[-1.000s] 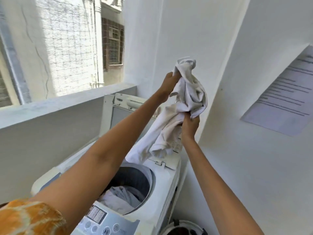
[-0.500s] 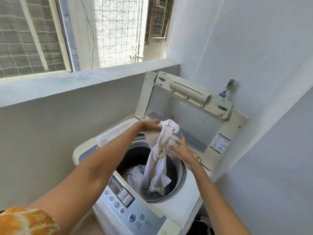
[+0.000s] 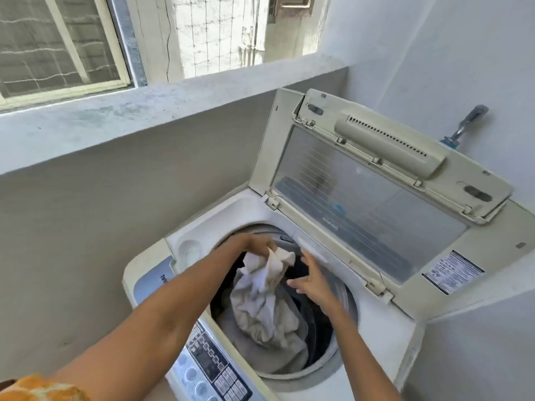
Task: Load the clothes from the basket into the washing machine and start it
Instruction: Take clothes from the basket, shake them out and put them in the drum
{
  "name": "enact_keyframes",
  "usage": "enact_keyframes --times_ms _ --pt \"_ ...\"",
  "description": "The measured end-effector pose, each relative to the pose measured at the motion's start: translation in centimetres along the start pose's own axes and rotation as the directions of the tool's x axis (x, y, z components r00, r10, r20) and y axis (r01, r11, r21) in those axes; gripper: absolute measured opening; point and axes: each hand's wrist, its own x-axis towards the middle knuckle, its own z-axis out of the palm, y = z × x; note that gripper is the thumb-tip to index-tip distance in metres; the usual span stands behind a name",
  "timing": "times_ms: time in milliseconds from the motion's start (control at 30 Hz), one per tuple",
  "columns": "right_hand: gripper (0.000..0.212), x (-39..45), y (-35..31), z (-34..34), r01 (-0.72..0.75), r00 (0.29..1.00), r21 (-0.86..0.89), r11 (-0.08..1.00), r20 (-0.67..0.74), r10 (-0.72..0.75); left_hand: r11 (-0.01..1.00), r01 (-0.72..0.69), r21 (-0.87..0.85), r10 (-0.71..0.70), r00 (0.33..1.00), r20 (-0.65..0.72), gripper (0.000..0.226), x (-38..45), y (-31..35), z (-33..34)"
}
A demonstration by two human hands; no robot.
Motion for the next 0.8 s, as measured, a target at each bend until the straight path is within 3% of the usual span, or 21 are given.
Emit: enact_keyframes --times_ms 33,100,167,233,267,333,433,467,533,567,633,700,800 --pt "0.088 0.8 0.3 1.1 0.006 0.997 -0.018 1.000 0.073 -0.005 1.000 -0.009 -0.002 0.009 0.999 0.054 0.025 1.0 0.0 0.6" --pt "0.080 2.7 2.1 2.6 -0.040 0.995 -0.092 0.995 0.093 0.048 1.000 0.011 0.016 -0.013 0.989 0.147 0.030 3.0 -0.4 1.4" --pt "0.048 3.7 3.6 3.4 -0.150 0.989 -0.241 0.959 -0.034 0.146 0.997 0.066 0.032 -0.070 0.982 0.177 0.035 4.7 -1.6 2.1" --pt "0.038 4.5 5.7 3.9 -0.314 0.942 -0.344 0.885 -0.227 0.246 0.980 0.189 0.059 -0.190 0.981 0.025 0.035 6.2 -3.3 3.0" --pt "0.038 4.6 6.7 4.0 -0.395 0.896 -0.343 0.852 -0.348 0.275 0.955 0.291 0.056 -0.284 0.952 -0.113 0.034 6.7 -4.1 3.6" --pt "0.040 4.3 8.4 4.1 -0.477 0.779 -0.238 0.846 -0.560 0.282 0.887 0.461 -0.031 -0.443 0.829 -0.341 0.031 6.9 -5.5 4.8" --pt "0.035 3.3 10.5 4.4 -0.381 0.580 0.006 0.925 -0.777 0.244 0.808 0.557 -0.192 -0.586 0.725 -0.361 0.040 8.2 -7.5 7.6" --pt "0.034 3.1 11.3 4.7 -0.360 0.570 -0.020 0.933 -0.796 0.203 0.797 0.553 -0.242 -0.603 0.720 -0.342 0.047 8.7 -8.1 8.9" --pt "0.042 3.1 13.6 5.7 -0.401 0.709 -0.169 0.901 -0.680 0.188 0.820 0.511 -0.258 -0.570 0.767 -0.295 0.062 10.1 -8.9 12.1" --pt "0.044 3.3 14.5 6.6 -0.428 0.790 -0.214 0.878 -0.560 0.248 0.845 0.482 -0.230 -0.530 0.810 -0.250 0.067 10.7 -9.0 13.6" --pt "0.045 3.6 15.9 8.6 -0.442 0.883 -0.344 0.828 -0.329 0.335 0.879 0.444 -0.175 -0.463 0.882 -0.088 0.072 11.5 -9.4 16.5" --pt "0.052 3.7 17.2 10.8 -0.402 0.914 -0.449 0.798 -0.149 0.376 0.901 0.424 -0.097 -0.418 0.906 0.070 0.074 12.2 -9.9 18.9" --pt "0.068 3.8 17.4 11.5 -0.427 0.866 -0.468 0.774 0.035 0.499 0.894 0.448 -0.021 -0.439 0.883 0.169 0.076 12.6 -10.0 19.8"
